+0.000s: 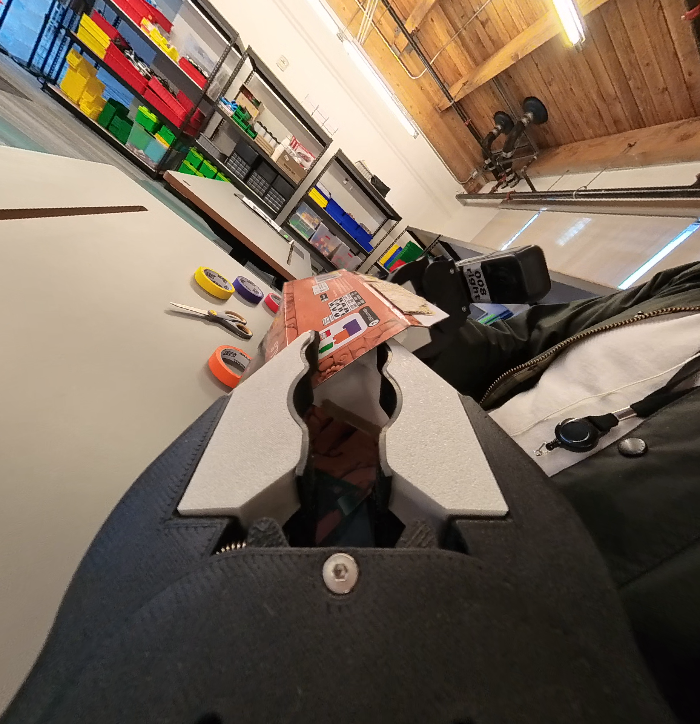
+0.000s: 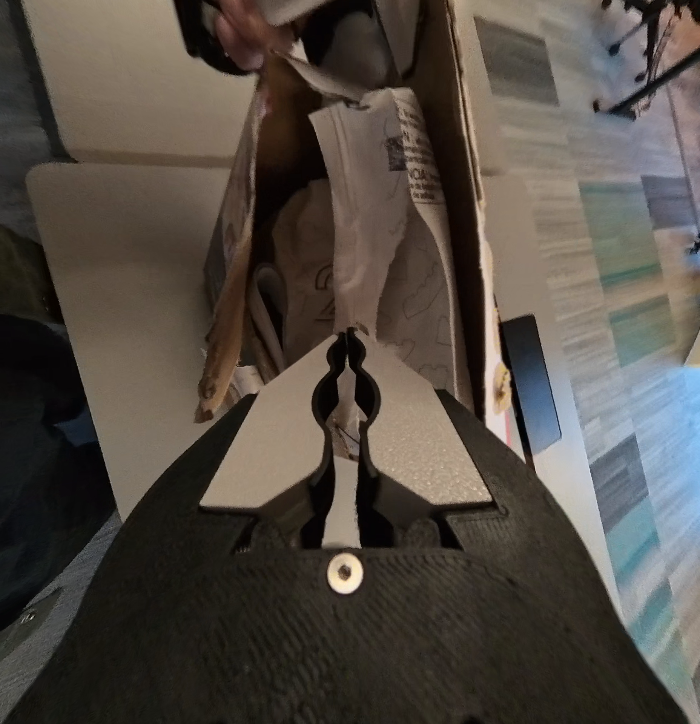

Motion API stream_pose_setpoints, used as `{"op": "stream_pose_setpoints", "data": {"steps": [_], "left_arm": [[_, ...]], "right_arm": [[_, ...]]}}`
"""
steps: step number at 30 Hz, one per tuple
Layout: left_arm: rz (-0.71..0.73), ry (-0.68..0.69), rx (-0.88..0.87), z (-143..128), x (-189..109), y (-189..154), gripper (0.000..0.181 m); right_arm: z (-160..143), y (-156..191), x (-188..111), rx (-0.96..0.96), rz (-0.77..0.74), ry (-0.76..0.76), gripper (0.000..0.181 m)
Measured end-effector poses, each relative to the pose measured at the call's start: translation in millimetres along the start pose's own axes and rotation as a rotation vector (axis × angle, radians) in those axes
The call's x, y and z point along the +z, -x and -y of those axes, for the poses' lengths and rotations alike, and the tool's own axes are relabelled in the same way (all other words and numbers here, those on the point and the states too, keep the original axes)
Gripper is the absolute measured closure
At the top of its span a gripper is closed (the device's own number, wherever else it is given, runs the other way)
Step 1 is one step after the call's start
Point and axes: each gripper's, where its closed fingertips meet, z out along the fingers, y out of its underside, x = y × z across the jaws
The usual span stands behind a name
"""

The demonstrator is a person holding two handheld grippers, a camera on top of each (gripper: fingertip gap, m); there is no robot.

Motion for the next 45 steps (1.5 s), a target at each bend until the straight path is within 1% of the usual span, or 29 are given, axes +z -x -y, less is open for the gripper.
{"op": "stream_pose_setpoints", "data": {"steps": [3,8,9,11,13,16,19,22,25,26,29,31,32,34,36,38,41,43,45], "left_arm": [[0.002,-0.012,0.006,-0.2,-0.9,-0.1,0.154],[0.009,-0.032,0.011,0.4,-2.2,0.5,0.154],[0.015,-0.04,0.011,1.5,-2.4,1.6,0.154],[0.026,-0.053,0.012,3.1,-2.7,3.5,0.154],[0.026,-0.055,0.009,3.4,-2.5,3.5,0.154],[0.014,-0.049,0.014,1.3,-1.7,0.4,0.154],[0.011,-0.051,0.009,1.0,-1.5,-0.2,0.154],[0.01,-0.055,0.007,1.5,-1.5,0.3,0.154],[0.008,-0.058,0.004,1.9,-1.9,0.5,0.154],[0.007,-0.058,0.003,1.9,-1.9,0.5,0.154],[0.003,-0.053,0.004,1.3,-1.8,-0.4,0.154],[-0.001,-0.05,-0.001,0.9,-1.5,-1.1,0.154],[-0.003,-0.047,-0.003,0.5,-1.3,-1.6,0.154],[-0.009,-0.04,-0.004,-0.8,-1.1,-3.3,0.154],[-0.015,-0.034,-0.001,-2.6,-1.0,-5.7,0.154],[-0.017,-0.033,0.0,-3.7,-1.0,-7.3,0.154],[0.002,-0.048,-0.006,-2.3,-1.6,-5.4,0.154],[0.004,-0.051,-0.008,-2.1,-1.7,-5.3,0.154],[0.006,-0.054,-0.009,-1.8,-1.6,-5.2,0.154]], "right_arm": [[-6.5,-6.7,5.3,0.028,-0.049,0.077,0.18],[-6.2,-10.2,9.9,0.074,-0.073,0.094,0.175],[-5.8,-8.8,10.7,0.076,-0.065,0.087,0.169],[-2.6,2.8,12.1,0.089,0.007,0.049,0.157],[-2.6,9.5,8.5,0.135,0.05,0.024,0.154],[5.7,18.0,-7.7,0.201,0.114,-0.089,0.154],[11.9,20.7,-31.2,0.254,0.153,-0.217,0.155],[5.4,11.2,-54.4,0.297,0.12,-0.276,0.156],[-9.1,-2.3,-66.8,0.341,0.051,-0.265,0.159],[-11.8,-4.0,-66.8,0.348,0.041,-0.255,0.159],[-13.3,-7.6,-55.8,0.331,-0.017,-0.219,0.172],[-3.0,-2.2,-47.0,0.274,-0.018,-0.208,0.18],[3.8,1.1,-42.9,0.244,-0.015,-0.204,0.181],[7.9,0.3,-32.9,0.202,-0.048,-0.158,0.181],[6.7,-0.9,-20.7,0.211,-0.053,-0.128,0.181],[2.5,6.5,-6.1,0.256,0.002,-0.087,0.181],[-2.8,14.4,6.1,0.193,0.009,-0.028,0.181],[7.2,18.5,1.1,0.16,0.009,-0.072,0.181],[29.9,20.7,-16.3,0.139,0.01,-0.193,0.181]]}}
